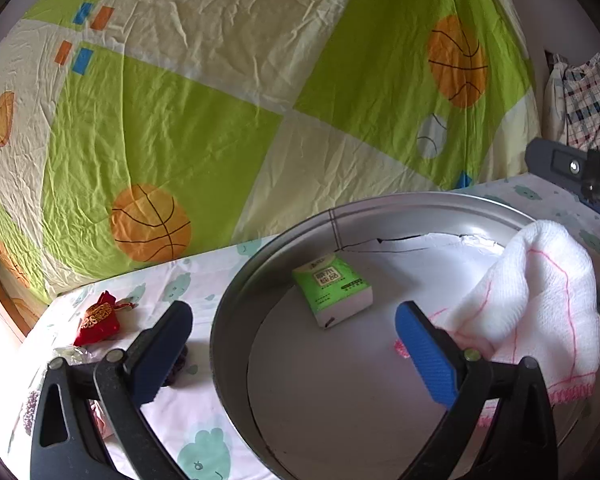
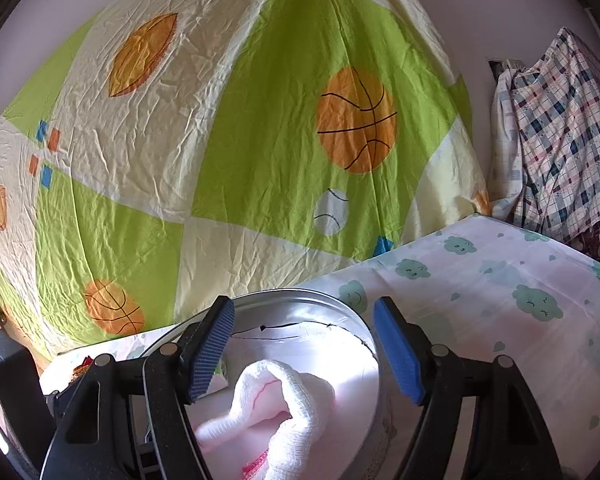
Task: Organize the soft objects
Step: 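Withdraw both tools from the tin back toward the table items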
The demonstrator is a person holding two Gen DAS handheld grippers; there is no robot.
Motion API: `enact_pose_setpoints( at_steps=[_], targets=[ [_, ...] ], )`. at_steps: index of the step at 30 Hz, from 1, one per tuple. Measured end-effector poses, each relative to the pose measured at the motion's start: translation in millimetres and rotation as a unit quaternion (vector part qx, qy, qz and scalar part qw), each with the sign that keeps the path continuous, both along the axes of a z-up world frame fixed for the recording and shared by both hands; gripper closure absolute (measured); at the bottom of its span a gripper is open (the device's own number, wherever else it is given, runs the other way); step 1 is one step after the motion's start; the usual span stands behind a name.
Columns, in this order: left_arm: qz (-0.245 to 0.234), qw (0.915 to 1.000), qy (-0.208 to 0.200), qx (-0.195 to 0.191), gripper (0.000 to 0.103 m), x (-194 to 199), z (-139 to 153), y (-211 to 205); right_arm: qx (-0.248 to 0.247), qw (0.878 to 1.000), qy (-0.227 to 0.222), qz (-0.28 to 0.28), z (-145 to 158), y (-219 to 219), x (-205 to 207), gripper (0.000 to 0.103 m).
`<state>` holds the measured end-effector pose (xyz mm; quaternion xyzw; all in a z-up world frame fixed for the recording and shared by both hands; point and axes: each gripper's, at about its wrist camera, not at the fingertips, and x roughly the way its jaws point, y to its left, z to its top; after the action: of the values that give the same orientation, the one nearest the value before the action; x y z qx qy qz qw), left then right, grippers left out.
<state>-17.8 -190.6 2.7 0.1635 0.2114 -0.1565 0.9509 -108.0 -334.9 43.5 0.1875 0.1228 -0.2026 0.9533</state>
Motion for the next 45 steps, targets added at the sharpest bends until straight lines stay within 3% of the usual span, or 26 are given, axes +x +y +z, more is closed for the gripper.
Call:
enact_pose_setpoints(
  at_steps=[12, 15, 20, 23, 27, 32, 41, 45],
  targets=[
    [0.006, 0.9992, 0.027, -0.030, 0.000, 3, 0, 10, 0.037, 0.996, -0.040, -0.075, -13, 3, -28, 0.027],
    [0.004, 0.9989, 0.025, -0.040, 0.000, 1, 3, 12, 0.011, 0.997, -0.029, -0.072, -12, 13, -28, 0.027],
    [0.007, 0.9988, 0.022, -0.044, 0.000, -2, 4, 25, -0.057, 0.993, -0.049, -0.095, -3, 32, -39, 0.027],
    [0.009, 0.9994, 0.012, -0.031, 0.000, -4, 2, 41, -0.078, 0.990, -0.060, -0.105, 0, 40, -45, 0.019],
    [0.028, 0.9993, -0.004, -0.025, 0.000, -1, 3, 73, -0.086, 0.987, -0.067, -0.120, 2, 43, -50, 0.019],
    [0.040, 0.9967, 0.031, -0.064, 0.000, 11, 4, 101, -0.075, 0.984, -0.068, -0.146, 0, 40, -57, 0.019],
    [0.037, 0.9971, 0.021, -0.063, 0.000, 6, 5, 98, -0.101, 0.978, -0.086, -0.162, 4, 59, -68, 0.019],
    [0.027, 0.9978, 0.016, -0.059, 0.000, 2, 4, 94, -0.113, 0.979, -0.087, -0.143, 5, 75, -66, 0.016]
  ],
)
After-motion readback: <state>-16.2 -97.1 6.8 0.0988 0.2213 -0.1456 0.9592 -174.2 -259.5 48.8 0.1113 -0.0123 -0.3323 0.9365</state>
